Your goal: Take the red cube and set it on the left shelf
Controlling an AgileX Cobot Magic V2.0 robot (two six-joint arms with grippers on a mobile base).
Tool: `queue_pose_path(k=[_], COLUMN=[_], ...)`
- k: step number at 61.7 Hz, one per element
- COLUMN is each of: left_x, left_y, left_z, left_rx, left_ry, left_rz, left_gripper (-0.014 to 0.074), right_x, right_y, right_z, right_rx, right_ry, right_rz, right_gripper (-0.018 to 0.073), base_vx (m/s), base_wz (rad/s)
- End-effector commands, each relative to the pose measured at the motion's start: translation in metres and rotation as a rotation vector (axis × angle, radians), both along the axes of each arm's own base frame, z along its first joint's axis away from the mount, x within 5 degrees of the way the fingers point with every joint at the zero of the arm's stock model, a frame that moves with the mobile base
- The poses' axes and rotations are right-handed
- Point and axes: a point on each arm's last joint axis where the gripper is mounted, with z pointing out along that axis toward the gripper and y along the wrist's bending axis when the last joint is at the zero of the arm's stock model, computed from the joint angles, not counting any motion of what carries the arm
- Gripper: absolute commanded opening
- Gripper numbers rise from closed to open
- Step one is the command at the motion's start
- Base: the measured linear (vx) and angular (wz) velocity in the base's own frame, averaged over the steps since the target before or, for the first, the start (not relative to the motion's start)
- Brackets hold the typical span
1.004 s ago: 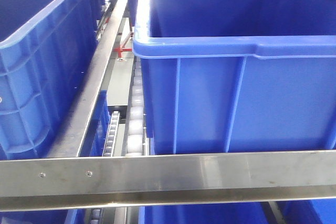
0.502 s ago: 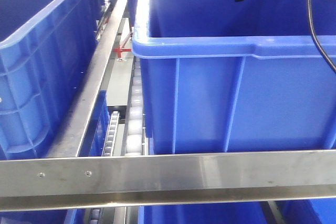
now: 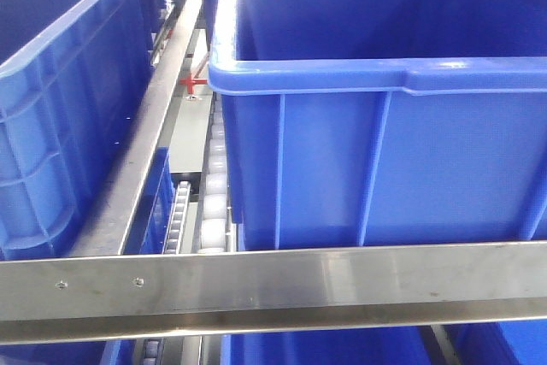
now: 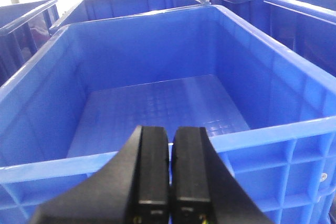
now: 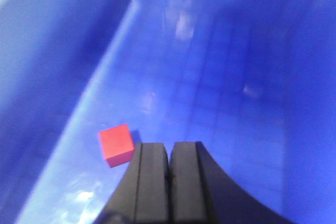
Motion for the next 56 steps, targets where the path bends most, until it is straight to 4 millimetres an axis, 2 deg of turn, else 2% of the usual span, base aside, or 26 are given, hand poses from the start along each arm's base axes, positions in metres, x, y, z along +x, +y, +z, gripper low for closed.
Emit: queue_pose_path(k=[1, 9, 13, 49, 56], left_x=[0.001, 0.001, 0.001, 0.001, 0.001], left_y=[0.0, 0.0, 0.0, 0.0, 0.0], left_z=[0.0, 0.0, 0.0, 0.0, 0.0], left_rx=[-0.013, -0.013, -0.013, -0.013, -0.013], left_ry=[-0.052, -0.052, -0.052, -0.052, -0.052], left_rz=[0.004, 0.004, 0.004, 0.004, 0.004], left_gripper=[0.0106, 0.0106, 0.0106, 0.0106, 0.0106], right_x=[-0.018, -0.04, -0.045, -0.044, -0.051], right_y=[-0.004, -0.011, -0.012, -0.012, -0.014], right_z=[0.023, 0.021, 0.019, 0.015, 0.018], right_rx=[0.042, 0.05, 0.051, 0.038, 0.034], right_ry=[-0.207, -0.238, -0.241, -0.222, -0.218], right_rz=[0.019, 0.019, 0.018, 0.019, 0.016], right_gripper=[0.005, 0.005, 0.005, 0.005, 0.005], base_vx=[0.0, 0.0, -0.03, 0.0, 0.0], base_wz=[0.0, 0.0, -0.18, 0.0, 0.0])
